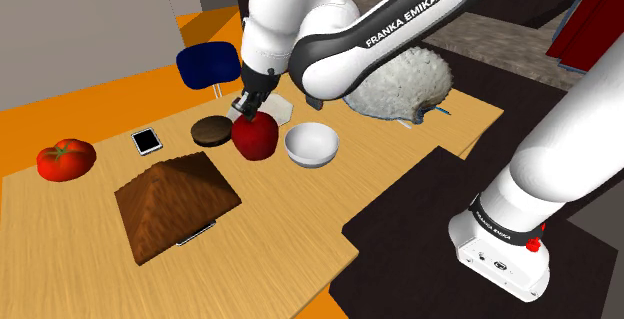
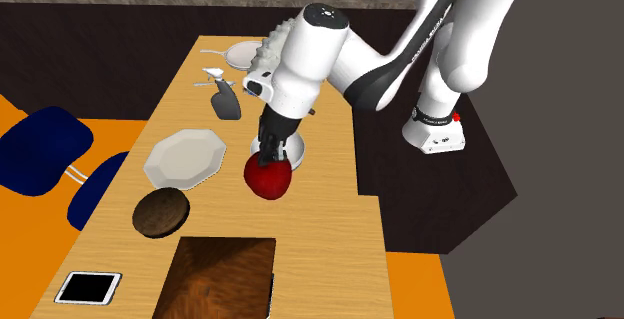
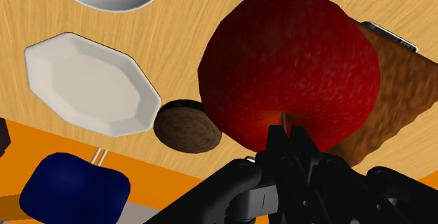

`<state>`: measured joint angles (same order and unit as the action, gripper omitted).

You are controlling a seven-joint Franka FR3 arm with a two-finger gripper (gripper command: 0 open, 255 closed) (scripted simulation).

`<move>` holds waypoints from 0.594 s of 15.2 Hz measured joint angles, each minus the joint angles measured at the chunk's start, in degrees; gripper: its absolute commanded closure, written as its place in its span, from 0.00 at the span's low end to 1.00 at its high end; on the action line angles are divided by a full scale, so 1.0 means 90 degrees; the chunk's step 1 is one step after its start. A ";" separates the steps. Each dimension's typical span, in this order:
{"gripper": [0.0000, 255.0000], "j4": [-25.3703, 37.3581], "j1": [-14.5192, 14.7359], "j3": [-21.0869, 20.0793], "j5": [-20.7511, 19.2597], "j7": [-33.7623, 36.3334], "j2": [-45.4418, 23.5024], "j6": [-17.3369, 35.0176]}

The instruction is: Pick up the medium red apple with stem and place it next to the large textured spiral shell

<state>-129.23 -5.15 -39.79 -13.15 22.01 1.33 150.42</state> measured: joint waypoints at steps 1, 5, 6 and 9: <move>1.00 0.0022 0.0005 0.0007 0.0124 -0.0101 0.0078 -0.0073; 1.00 0.0197 0.0028 0.0042 0.0444 -0.0373 0.0268 -0.0375; 1.00 0.0230 0.0041 0.0052 0.0534 -0.0437 0.0335 -0.0457; 1.00 0.0381 0.0068 0.0074 0.0697 -0.0562 0.0452 -0.0693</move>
<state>-125.80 -4.54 -39.12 -6.88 16.95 5.39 144.18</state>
